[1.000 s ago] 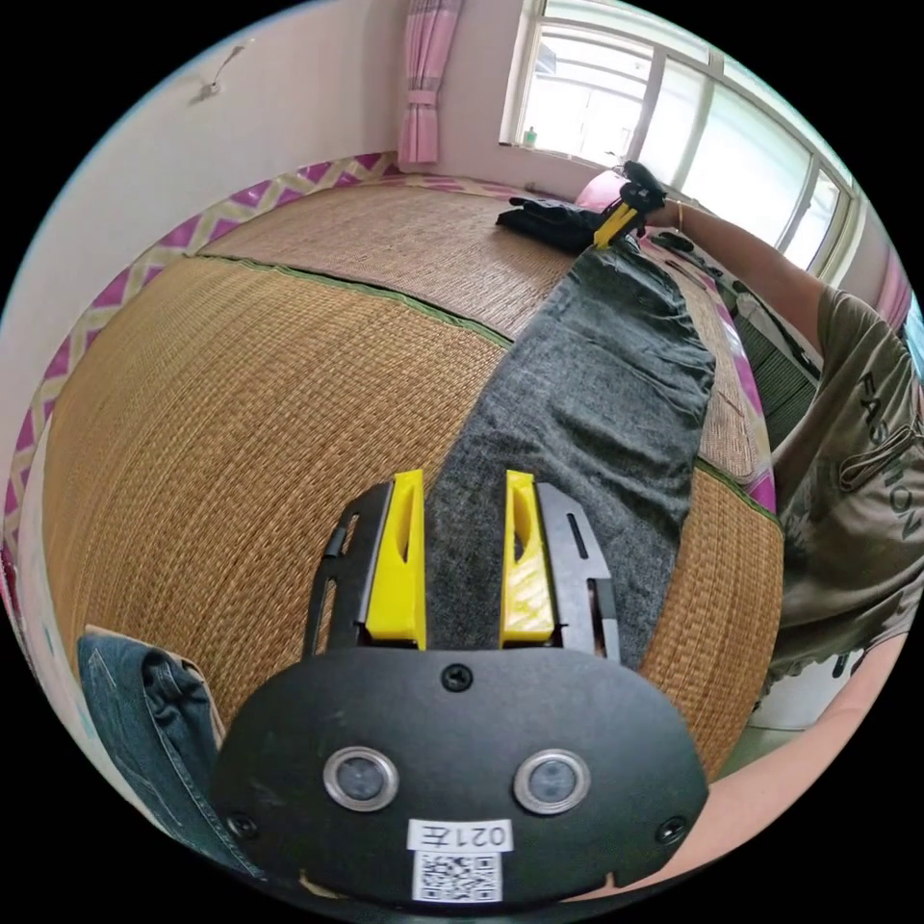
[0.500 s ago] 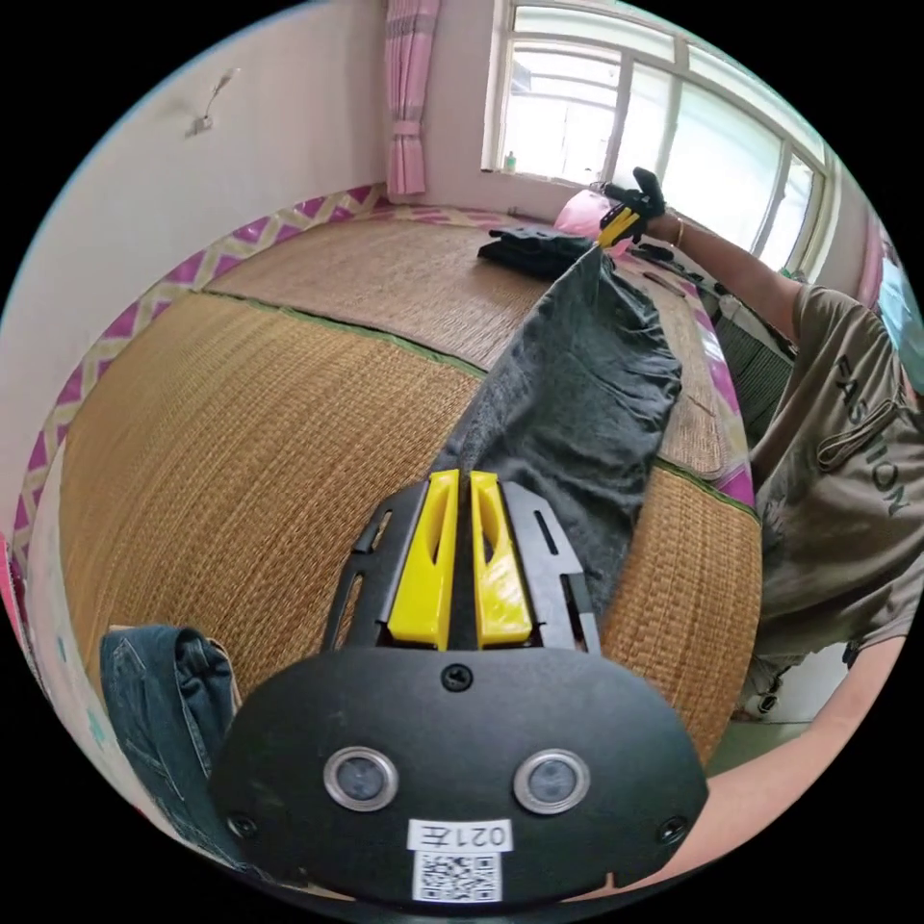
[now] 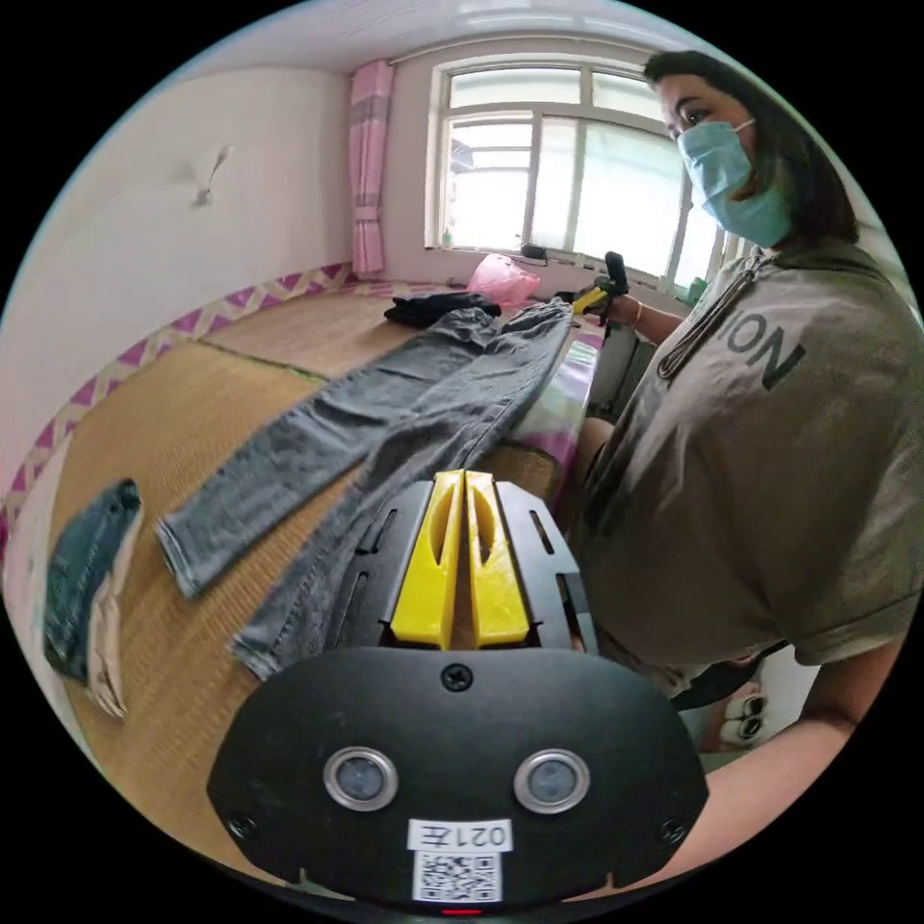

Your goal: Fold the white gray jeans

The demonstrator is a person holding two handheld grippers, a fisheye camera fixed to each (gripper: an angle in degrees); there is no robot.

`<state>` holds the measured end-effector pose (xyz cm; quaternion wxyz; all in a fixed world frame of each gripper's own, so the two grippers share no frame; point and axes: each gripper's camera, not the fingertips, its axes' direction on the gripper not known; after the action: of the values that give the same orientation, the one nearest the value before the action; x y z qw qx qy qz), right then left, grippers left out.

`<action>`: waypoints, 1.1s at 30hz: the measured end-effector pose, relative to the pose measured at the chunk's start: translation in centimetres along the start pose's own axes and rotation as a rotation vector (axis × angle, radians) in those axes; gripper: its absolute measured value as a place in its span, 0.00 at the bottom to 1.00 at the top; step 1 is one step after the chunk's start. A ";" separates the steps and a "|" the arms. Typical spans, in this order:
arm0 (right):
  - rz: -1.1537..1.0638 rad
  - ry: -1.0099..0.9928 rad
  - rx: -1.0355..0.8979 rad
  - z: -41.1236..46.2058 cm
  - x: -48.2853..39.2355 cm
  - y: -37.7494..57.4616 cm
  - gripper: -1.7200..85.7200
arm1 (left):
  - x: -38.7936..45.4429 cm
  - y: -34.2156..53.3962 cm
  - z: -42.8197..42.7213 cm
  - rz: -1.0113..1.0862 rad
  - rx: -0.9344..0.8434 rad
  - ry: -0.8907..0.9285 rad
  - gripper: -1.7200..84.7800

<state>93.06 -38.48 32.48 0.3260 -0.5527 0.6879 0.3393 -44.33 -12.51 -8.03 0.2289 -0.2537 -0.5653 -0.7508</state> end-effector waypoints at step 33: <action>0.053 0.047 -0.083 14.4 9.9 -12.8 0.09 | -19.2 -11.6 11.8 -0.223 -0.110 -0.242 0.15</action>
<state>104.99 -33.92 14.97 0.2774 -0.5551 0.6952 0.3628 -35.49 2.93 -26.12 0.0604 -0.2902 -0.5713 -0.7653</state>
